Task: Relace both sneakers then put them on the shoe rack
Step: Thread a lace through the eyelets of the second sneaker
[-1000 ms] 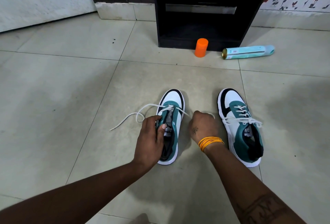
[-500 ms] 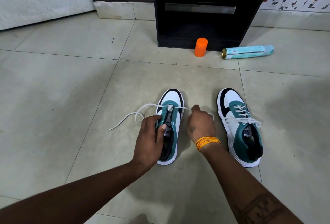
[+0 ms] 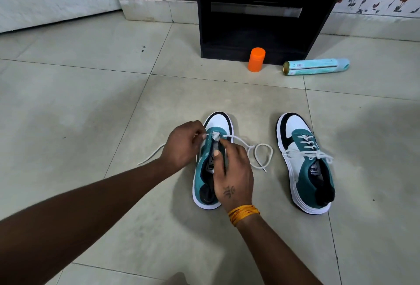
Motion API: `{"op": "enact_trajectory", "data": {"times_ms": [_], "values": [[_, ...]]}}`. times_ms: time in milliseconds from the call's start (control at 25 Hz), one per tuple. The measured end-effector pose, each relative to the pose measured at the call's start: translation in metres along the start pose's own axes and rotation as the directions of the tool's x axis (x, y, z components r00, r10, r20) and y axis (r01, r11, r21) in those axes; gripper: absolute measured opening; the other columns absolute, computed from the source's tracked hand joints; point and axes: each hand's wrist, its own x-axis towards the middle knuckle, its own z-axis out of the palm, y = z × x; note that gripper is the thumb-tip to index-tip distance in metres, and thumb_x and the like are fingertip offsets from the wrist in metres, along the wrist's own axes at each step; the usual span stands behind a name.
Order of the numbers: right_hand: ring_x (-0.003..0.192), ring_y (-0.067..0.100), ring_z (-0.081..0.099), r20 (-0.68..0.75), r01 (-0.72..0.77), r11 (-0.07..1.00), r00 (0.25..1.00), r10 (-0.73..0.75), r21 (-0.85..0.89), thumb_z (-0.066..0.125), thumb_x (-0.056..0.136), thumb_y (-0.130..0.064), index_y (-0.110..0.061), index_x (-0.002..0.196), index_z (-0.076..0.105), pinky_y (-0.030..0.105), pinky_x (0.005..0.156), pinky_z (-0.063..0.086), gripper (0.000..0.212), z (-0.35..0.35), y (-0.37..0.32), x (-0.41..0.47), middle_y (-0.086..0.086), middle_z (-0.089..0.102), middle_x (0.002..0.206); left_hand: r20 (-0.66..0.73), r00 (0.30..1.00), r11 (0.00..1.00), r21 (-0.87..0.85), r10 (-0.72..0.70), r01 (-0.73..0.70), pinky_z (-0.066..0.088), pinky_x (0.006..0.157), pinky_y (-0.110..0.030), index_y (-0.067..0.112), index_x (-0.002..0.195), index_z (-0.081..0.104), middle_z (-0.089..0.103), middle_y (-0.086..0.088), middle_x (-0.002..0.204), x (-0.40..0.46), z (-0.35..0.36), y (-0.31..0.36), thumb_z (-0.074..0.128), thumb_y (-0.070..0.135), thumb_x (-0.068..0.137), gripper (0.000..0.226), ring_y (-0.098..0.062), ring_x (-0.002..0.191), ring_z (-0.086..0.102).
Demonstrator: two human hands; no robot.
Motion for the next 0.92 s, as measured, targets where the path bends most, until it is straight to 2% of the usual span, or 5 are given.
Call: {"op": "enact_trajectory", "data": {"times_ms": [240, 400, 560, 760, 920], "values": [[0.113, 0.024, 0.058, -0.014, -0.025, 0.999, 1.000, 0.025, -0.044, 0.037, 0.104, -0.043, -0.021, 0.132, 0.062, 0.038, 0.093, 0.050, 0.043, 0.003, -0.003, 0.002, 0.001, 0.063, 0.121, 0.027, 0.818, 0.754, -0.369, -0.575, 0.543, 0.056, 0.086, -0.037, 0.011, 0.086, 0.065, 0.077, -0.001, 0.081, -0.007, -0.007, -0.010, 0.057, 0.008, 0.093, 0.011, -0.018, 0.086, 0.073], [0.110, 0.026, 0.056, -0.088, -0.048, 0.997, 0.995, 0.043, -0.066, 0.043, 0.100, -0.026, -0.018, 0.123, 0.064, 0.040, 0.093, 0.049, 0.032, -0.004, 0.010, 0.025, 0.004, 0.063, 0.116, 0.033, 0.892, 0.872, -0.202, -0.450, 0.447, 0.053, 0.077, -0.032, 0.018, 0.104, 0.067, 0.075, 0.002, 0.084, -0.004, -0.014, 0.000, 0.058, 0.017, 0.095, 0.013, -0.020, 0.079, 0.070], [0.108, 0.034, 0.053, 0.103, 0.053, 0.953, 0.994, -0.023, -0.299, 0.050, 0.091, -0.011, -0.017, 0.123, 0.064, 0.042, 0.087, 0.048, 0.035, -0.006, 0.021, 0.059, 0.010, 0.062, 0.116, 0.116, 0.971, 0.975, -0.054, -0.209, 0.217, 0.055, 0.080, -0.036, 0.016, 0.105, 0.069, 0.075, 0.000, 0.091, 0.003, -0.007, 0.007, 0.062, 0.025, 0.101, 0.011, -0.020, 0.084, 0.069], [0.095, 0.038, 0.063, 0.131, 0.008, 0.962, 0.991, 0.029, -0.273, 0.053, 0.097, -0.015, -0.014, 0.100, 0.064, 0.042, 0.072, 0.047, 0.011, -0.006, 0.026, 0.076, 0.011, 0.069, 0.100, 0.125, 0.895, 0.828, -0.343, -0.428, 0.444, 0.059, 0.088, -0.048, 0.009, 0.083, 0.067, 0.076, -0.007, 0.085, 0.006, -0.004, -0.001, 0.062, 0.018, 0.102, 0.021, -0.024, 0.083, 0.075], [0.089, 0.035, 0.066, 0.115, -0.047, 0.972, 0.991, 0.075, -0.231, 0.055, 0.094, -0.017, -0.019, 0.095, 0.065, 0.040, 0.070, 0.052, 0.010, -0.008, 0.022, 0.075, 0.006, 0.071, 0.095, 0.132, 0.889, 0.828, -0.325, -0.439, 0.458, 0.061, 0.086, -0.048, 0.014, 0.080, 0.069, 0.077, -0.001, 0.077, 0.007, -0.006, 0.000, 0.064, 0.024, 0.100, 0.023, -0.023, 0.077, 0.075]]}}
